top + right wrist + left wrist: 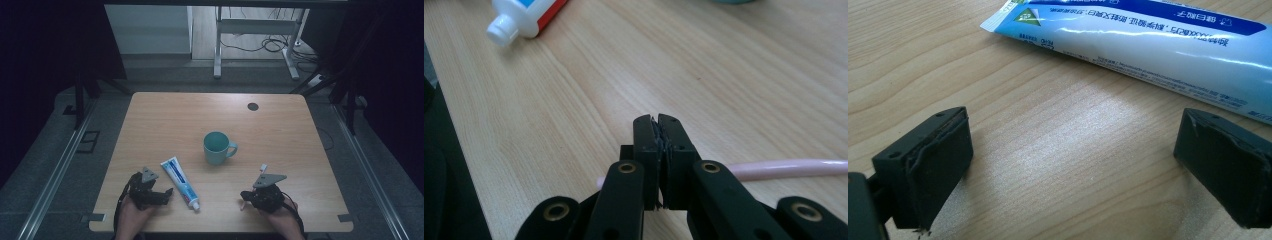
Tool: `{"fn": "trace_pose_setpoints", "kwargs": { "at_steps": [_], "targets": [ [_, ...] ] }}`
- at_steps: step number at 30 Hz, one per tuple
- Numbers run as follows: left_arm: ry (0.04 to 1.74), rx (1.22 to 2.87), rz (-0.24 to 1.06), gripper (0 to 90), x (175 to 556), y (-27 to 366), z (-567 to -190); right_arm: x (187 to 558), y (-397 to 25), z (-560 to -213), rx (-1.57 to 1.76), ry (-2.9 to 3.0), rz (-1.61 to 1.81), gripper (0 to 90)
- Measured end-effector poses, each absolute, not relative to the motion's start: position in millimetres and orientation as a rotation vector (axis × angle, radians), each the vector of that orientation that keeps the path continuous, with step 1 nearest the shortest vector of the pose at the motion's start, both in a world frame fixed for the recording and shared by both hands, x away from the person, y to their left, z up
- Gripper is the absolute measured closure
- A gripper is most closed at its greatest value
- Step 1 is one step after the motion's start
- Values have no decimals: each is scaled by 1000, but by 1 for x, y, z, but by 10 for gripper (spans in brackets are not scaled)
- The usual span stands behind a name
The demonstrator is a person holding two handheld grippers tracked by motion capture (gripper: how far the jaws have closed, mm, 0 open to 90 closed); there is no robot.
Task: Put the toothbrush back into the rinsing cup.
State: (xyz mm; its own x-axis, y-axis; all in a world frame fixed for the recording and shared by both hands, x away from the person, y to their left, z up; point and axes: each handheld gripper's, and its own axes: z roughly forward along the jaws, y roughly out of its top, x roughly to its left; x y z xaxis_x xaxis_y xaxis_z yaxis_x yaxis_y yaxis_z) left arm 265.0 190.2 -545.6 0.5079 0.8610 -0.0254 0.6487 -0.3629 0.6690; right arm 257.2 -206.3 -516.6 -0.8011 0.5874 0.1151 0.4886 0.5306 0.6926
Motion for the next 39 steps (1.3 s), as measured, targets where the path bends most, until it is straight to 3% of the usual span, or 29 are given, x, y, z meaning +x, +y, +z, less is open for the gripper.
{"fn": "trace_pose_setpoints", "kwargs": {
  "at_steps": [39],
  "targets": [
    [1229, 2128, 440, 24, 265, 190, -546, 245, -262, -525, 1063, 2627, 1023, 842]
  ]
}}
